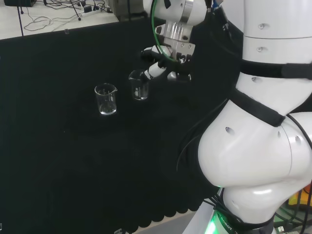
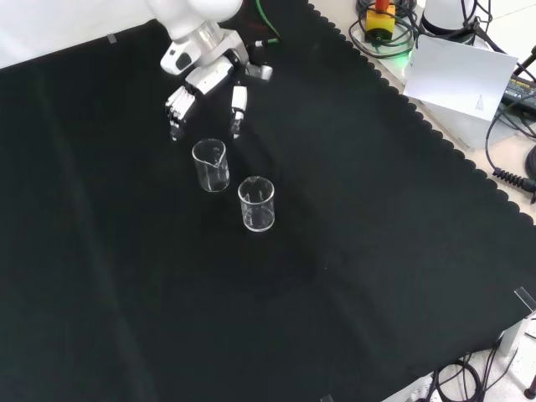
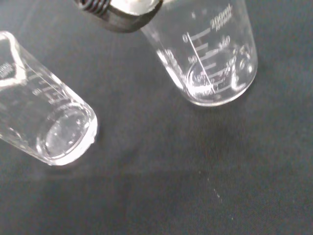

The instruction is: Place the beaker back on the table.

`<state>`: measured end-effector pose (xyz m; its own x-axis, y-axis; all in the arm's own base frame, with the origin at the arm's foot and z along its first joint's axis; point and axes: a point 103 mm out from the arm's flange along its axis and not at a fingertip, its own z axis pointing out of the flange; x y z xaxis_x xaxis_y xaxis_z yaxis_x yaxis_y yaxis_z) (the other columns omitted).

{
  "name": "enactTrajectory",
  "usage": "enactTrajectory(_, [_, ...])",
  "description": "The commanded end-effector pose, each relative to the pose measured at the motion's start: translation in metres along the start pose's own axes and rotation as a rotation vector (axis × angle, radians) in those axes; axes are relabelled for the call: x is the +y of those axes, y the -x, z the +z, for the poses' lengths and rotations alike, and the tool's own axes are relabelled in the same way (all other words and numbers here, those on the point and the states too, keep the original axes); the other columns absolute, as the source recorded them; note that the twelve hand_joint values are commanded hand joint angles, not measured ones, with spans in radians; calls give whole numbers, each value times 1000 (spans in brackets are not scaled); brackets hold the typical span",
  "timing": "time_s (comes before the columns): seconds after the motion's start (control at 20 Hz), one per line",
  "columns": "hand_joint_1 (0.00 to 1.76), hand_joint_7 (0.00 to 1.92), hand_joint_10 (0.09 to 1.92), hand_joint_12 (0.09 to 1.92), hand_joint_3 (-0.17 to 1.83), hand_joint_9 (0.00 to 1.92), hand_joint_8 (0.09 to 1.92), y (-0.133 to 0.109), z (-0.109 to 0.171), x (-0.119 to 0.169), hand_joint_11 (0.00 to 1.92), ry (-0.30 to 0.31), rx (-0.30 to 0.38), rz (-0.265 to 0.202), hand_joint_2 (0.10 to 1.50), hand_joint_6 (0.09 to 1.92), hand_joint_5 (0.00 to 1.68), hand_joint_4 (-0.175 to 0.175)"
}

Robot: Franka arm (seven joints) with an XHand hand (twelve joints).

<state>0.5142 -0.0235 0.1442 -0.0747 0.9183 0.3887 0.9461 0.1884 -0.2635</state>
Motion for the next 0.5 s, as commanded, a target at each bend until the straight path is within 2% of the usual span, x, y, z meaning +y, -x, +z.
enactTrajectory(0.05, [864,0,858,1378,-175,124,714,-6,-31,-40,0,46,-24,32,880,87,270,-95])
enactTrajectory(0.5, [859,0,861,1384,-175,137,751,-12,-60,-81,0,80,-61,55,884,87,287,-95])
